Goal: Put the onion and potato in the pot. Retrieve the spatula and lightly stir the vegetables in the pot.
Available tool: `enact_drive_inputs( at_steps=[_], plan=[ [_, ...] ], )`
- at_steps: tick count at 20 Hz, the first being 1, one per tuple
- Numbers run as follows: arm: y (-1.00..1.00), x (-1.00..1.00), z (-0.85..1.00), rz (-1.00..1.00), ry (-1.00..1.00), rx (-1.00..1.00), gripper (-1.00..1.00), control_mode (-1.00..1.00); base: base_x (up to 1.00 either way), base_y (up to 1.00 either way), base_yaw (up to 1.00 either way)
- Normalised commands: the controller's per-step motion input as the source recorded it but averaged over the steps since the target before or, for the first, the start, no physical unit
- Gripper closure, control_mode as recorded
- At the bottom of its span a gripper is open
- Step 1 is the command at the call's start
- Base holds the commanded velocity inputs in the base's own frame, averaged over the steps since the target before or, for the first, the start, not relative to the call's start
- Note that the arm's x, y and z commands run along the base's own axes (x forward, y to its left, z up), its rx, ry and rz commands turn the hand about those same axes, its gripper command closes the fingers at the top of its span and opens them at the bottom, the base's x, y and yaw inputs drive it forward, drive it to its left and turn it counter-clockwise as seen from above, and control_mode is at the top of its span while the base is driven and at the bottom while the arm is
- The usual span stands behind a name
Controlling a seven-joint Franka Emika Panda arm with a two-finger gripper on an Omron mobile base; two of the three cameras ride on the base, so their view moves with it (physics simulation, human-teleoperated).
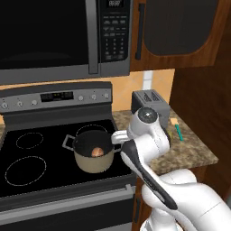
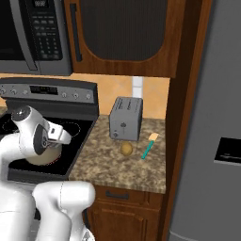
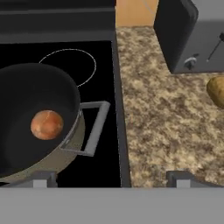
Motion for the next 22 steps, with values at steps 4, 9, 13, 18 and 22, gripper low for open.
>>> enact_drive_inputs(
  at_steps=[4, 9, 13, 18, 22],
  plan=[
    [-1.0, -0.01, 0.38, -0.03, 0.01, 0.0, -1.0, -1.0, 0.0, 0.0, 0.0],
    [-1.0, 0.13, 0.14, -0.04, 0.1, 0.0, -1.0, -1.0, 0.0, 0.0, 0.0],
    [-1.0, 0.56, 0.0, -0.07, 0.22, 0.0, -1.0, -1.0, 0.0, 0.0, 0.0],
    [-1.0, 0.9, -0.04, -0.02, 0.22, 0.0, -1.0, -1.0, 0.0, 0.0, 0.0],
    [-0.66, 1.0, -0.42, 0.0, 0.33, 0.0, -1.0, -1.0, 0.0, 0.0, 0.0]
  ],
)
